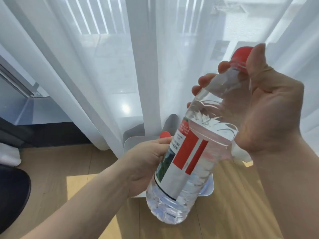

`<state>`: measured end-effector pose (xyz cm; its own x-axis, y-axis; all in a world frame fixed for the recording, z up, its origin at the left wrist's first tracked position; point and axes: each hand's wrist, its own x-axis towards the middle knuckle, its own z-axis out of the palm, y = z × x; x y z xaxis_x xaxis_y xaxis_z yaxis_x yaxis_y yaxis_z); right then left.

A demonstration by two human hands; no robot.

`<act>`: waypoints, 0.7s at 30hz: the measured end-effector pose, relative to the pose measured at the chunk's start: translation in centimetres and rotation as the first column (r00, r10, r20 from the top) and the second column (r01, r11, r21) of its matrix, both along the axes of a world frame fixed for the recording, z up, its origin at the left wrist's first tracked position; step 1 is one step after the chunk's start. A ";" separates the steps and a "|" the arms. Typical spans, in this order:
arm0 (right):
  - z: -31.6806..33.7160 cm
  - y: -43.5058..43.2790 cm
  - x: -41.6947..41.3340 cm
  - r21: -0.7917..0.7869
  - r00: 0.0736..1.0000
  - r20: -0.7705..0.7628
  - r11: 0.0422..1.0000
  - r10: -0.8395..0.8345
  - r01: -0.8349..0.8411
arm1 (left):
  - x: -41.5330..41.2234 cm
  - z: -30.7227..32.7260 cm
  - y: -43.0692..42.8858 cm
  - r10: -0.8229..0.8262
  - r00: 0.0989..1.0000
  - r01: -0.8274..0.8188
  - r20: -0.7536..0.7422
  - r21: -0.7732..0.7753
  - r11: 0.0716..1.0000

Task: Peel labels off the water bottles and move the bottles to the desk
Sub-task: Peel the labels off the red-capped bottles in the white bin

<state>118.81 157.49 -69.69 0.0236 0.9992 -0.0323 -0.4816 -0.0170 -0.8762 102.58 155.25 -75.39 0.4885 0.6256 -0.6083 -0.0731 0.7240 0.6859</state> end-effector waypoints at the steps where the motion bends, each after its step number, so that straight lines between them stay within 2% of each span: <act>1: 0.1 -0.1 0.0 0.001 1.000 0.019 1.000 -0.014 0.014 | -0.2 -0.3 0.2 0.044 0.996 -0.039 -0.071 0.062 0.997; 4: 0.3 -0.1 -0.2 -0.023 0.981 0.148 0.991 -0.128 0.133 | -0.8 -0.6 0.8 0.227 0.927 -0.148 -0.300 0.265 0.953; 8: 0.0 0.1 -0.3 0.010 0.899 0.335 0.955 -0.283 0.297 | -2.9 -1.3 2.8 0.550 0.777 -0.410 -0.308 0.416 0.812; 12: -0.2 0.2 0.2 0.080 0.791 0.473 0.913 -0.388 0.400 | -6.0 -1.1 4.6 0.677 0.615 -0.397 -0.405 0.583 0.709; 14: -0.3 0.3 0.7 0.088 0.761 0.485 0.890 -0.431 0.448 | -7.2 -1.2 4.9 0.717 0.538 -0.291 -0.444 0.701 0.652; 15: -0.4 0.3 0.9 0.088 0.754 0.483 0.881 -0.445 0.464 | -7.5 -1.3 4.8 0.699 0.515 -0.184 -0.496 0.733 0.655; 18: -0.4 0.4 1.1 0.108 0.750 0.471 0.874 -0.464 0.473 | -6.9 -2.0 3.9 0.553 0.404 0.184 -0.729 0.657 0.731; 20: -0.3 0.4 1.0 0.125 0.751 0.468 0.876 -0.466 0.466 | -6.2 -2.8 3.5 0.538 0.274 0.382 -0.797 0.604 0.700; 21: -0.4 0.4 0.9 0.130 0.751 0.470 0.878 -0.464 0.461 | -6.0 -3.1 3.4 0.551 0.246 0.433 -0.797 0.599 0.673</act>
<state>119.71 157.86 -70.05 0.4936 0.8623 0.1127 0.0453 0.1039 -0.9936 96.63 158.65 -78.49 -0.1360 0.9903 0.0300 0.8904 0.1089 0.4419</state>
